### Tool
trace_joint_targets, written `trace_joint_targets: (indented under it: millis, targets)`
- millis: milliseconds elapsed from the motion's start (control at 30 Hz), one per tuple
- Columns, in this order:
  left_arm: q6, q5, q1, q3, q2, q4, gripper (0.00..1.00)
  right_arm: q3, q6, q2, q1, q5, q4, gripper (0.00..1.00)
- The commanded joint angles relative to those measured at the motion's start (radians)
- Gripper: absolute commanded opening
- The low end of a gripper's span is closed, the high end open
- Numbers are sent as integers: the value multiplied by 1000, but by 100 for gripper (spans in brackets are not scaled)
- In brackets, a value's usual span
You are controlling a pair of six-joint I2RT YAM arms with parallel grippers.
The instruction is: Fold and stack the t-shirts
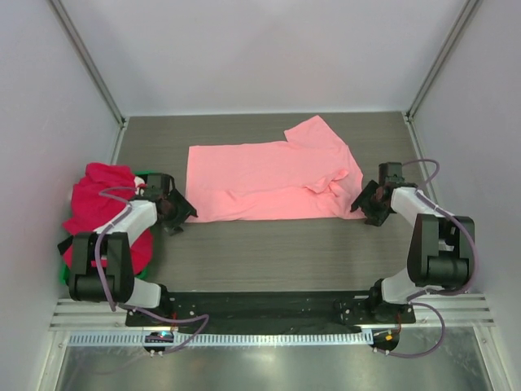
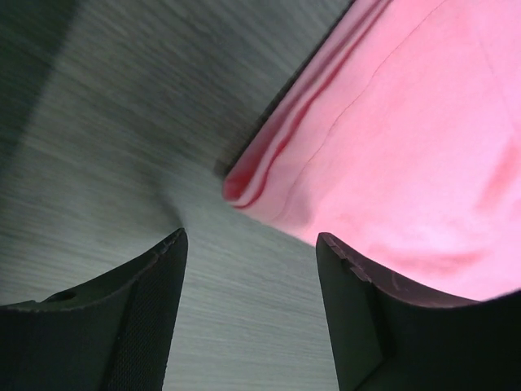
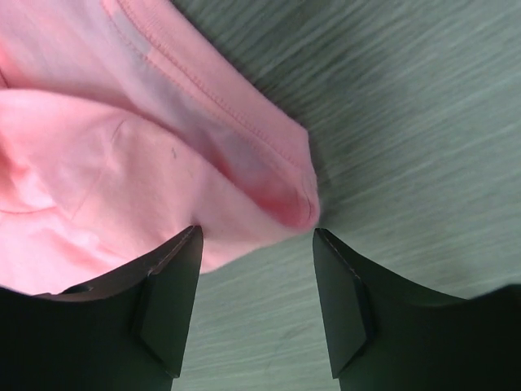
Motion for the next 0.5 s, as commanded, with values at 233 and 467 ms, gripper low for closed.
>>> trace_joint_targets:
  millis: [233, 467]
  targets:
    - [-34, -8, 0, -4, 134, 186, 44, 29, -34, 126, -39, -4, 116, 51]
    - [-21, -37, -3, 152, 171, 78, 0, 189, -37, 132, -49, 21, 10, 10]
